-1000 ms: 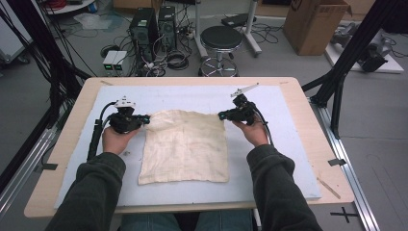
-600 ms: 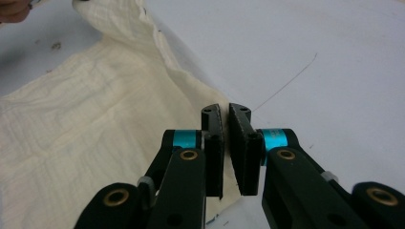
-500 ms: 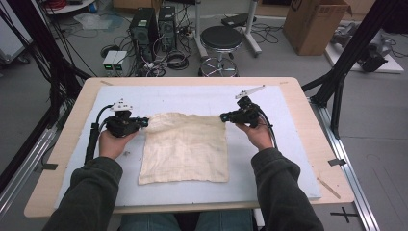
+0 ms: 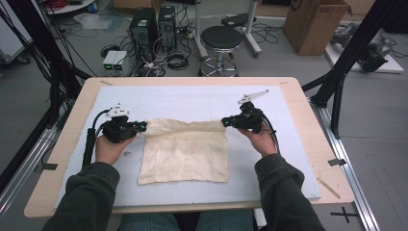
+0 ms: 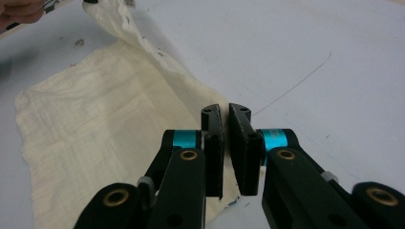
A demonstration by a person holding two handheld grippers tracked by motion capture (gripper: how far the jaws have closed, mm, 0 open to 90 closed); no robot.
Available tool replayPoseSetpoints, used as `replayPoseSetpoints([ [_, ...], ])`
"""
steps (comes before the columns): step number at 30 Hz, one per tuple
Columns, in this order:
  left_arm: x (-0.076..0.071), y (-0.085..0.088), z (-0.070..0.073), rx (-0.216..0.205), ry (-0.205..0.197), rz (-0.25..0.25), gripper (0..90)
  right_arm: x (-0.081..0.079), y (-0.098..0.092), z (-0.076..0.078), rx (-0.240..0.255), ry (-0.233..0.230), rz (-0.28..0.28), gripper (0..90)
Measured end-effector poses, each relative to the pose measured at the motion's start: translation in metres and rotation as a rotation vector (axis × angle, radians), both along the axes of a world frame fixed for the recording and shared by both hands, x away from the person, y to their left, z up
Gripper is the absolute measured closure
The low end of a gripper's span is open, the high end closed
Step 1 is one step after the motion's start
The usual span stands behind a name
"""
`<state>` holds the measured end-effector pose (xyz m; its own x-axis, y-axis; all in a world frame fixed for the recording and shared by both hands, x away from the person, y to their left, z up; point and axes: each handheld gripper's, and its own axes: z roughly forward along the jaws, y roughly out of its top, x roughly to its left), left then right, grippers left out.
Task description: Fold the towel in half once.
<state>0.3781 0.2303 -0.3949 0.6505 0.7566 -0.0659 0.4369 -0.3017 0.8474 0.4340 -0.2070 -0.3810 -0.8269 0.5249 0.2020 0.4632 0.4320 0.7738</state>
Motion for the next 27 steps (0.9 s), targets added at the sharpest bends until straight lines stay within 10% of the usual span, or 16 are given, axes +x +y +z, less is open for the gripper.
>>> replayPoseSetpoints([
  [27,-0.038,-0.005,0.0,0.067,-0.029,-0.071,87.3,-0.034,0.007,0.005,-0.073,-0.001,0.086,84.6],
])
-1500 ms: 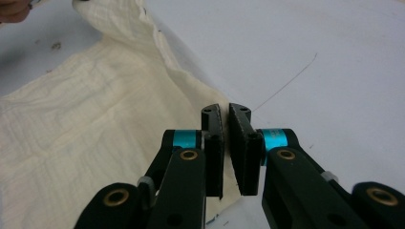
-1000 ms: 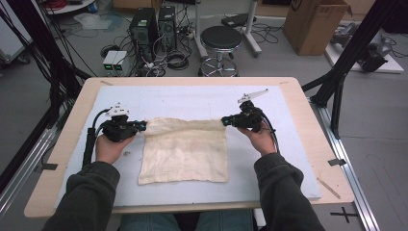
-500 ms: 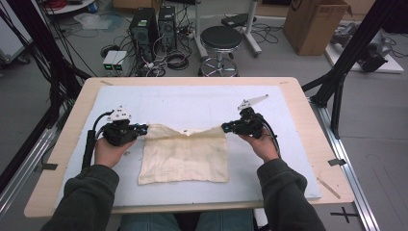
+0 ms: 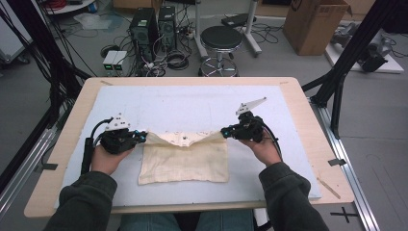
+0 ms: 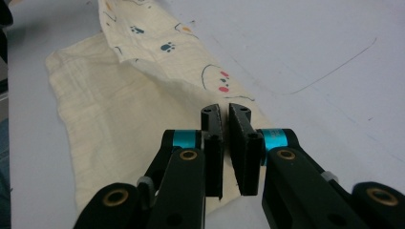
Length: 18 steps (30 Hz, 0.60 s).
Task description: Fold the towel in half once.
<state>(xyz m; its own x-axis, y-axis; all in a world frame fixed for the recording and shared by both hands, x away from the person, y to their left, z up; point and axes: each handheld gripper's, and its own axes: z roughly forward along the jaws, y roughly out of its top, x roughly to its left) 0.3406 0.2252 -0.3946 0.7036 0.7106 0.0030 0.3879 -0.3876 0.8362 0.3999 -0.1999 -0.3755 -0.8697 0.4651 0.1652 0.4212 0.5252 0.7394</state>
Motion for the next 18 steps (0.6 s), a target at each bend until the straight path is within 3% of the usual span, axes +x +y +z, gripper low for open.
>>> replayPoseSetpoints([
  [4,-0.007,0.002,-0.005,-0.002,0.006,-0.003,87.2,-0.006,0.002,0.002,-0.022,-0.013,0.016,84.5],
  [8,-0.014,0.006,-0.01,-0.02,0.008,-0.004,87.2,-0.01,0.001,0.001,-0.013,-0.02,0.019,84.5],
  [15,-0.024,0.007,-0.016,-0.032,0.01,-0.016,87.2,-0.018,-0.003,-0.014,-0.004,0.01,0.016,84.5],
  [18,-0.028,0.004,-0.017,0.007,0.009,-0.037,86.9,-0.022,-0.004,-0.016,0.002,0.011,0.016,84.5],
])
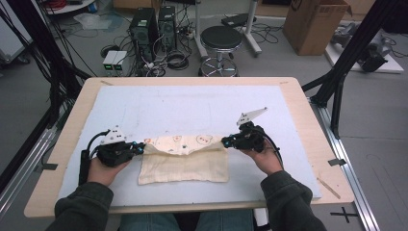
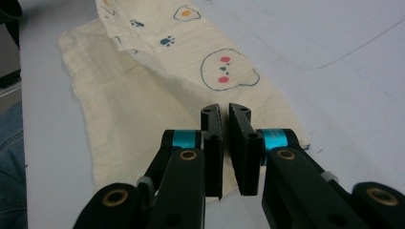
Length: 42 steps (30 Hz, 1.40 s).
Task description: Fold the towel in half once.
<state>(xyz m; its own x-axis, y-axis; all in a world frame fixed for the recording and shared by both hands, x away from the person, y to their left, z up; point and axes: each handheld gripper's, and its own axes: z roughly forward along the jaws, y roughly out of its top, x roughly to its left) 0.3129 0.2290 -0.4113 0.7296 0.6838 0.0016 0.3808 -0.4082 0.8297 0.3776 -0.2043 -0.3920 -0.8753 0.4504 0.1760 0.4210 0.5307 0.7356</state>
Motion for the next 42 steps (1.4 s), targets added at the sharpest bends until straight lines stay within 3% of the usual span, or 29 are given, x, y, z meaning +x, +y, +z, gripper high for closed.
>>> replayPoseSetpoints([
  [5,-0.006,-0.002,0.002,0.011,-0.012,-0.018,86.9,-0.007,-0.002,-0.004,0.004,0.0,-0.001,84.5],
  [15,-0.021,0.003,-0.008,0.0,0.011,-0.025,86.9,-0.023,-0.003,-0.013,0.003,-0.003,0.016,84.5],
  [32,-0.038,0.003,-0.007,0.022,-0.008,-0.072,86.6,-0.042,-0.004,-0.016,-0.014,-0.033,0.065,84.2],
  [42,-0.047,0.001,-0.01,0.044,-0.012,-0.101,86.1,-0.05,-0.002,-0.02,-0.027,-0.017,0.081,83.8],
])
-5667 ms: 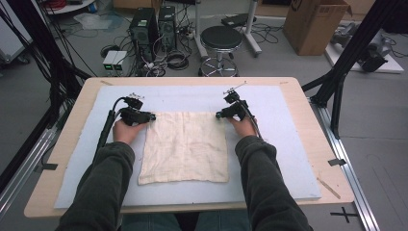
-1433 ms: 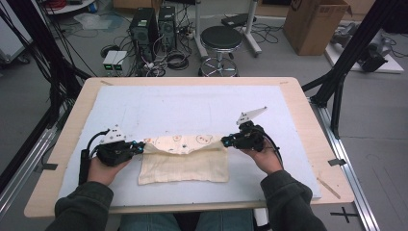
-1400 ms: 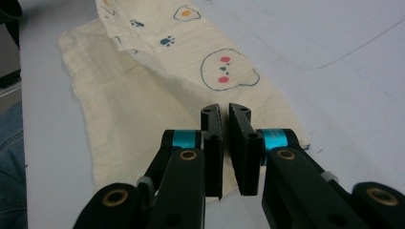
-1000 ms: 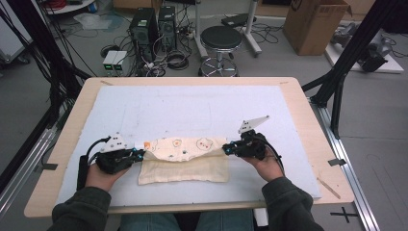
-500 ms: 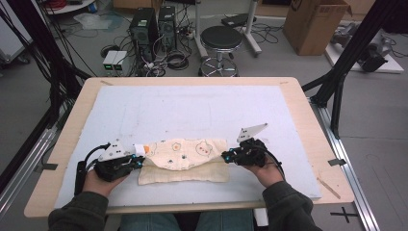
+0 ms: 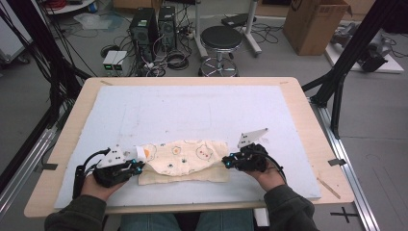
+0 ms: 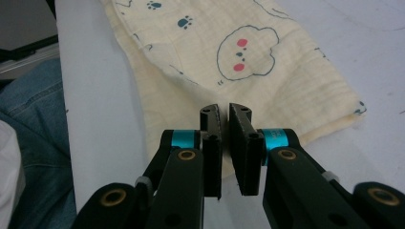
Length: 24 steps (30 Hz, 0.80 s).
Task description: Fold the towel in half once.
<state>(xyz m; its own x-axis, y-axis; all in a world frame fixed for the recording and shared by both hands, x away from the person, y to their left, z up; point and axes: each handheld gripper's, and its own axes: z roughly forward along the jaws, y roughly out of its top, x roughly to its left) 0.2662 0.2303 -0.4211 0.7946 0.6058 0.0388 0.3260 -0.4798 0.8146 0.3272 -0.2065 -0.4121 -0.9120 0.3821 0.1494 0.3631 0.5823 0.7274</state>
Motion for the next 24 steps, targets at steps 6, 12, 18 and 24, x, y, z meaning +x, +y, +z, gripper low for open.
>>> replayPoseSetpoints([
  [6,-0.004,0.004,0.002,-0.008,-0.012,0.008,86.1,-0.003,-0.001,0.002,0.009,-0.002,0.004,83.8],
  [12,-0.005,0.002,-0.002,0.004,0.005,-0.003,84.9,-0.005,0.0,-0.001,-0.013,-0.003,0.02,82.9],
  [18,-0.01,0.002,-0.008,0.004,0.015,0.003,83.7,-0.01,0.0,-0.007,-0.038,0.008,0.03,81.9],
  [24,-0.012,0.006,-0.005,-0.019,0.014,0.008,64.1,-0.012,-0.001,-0.01,-0.038,0.037,0.052,68.3],
])
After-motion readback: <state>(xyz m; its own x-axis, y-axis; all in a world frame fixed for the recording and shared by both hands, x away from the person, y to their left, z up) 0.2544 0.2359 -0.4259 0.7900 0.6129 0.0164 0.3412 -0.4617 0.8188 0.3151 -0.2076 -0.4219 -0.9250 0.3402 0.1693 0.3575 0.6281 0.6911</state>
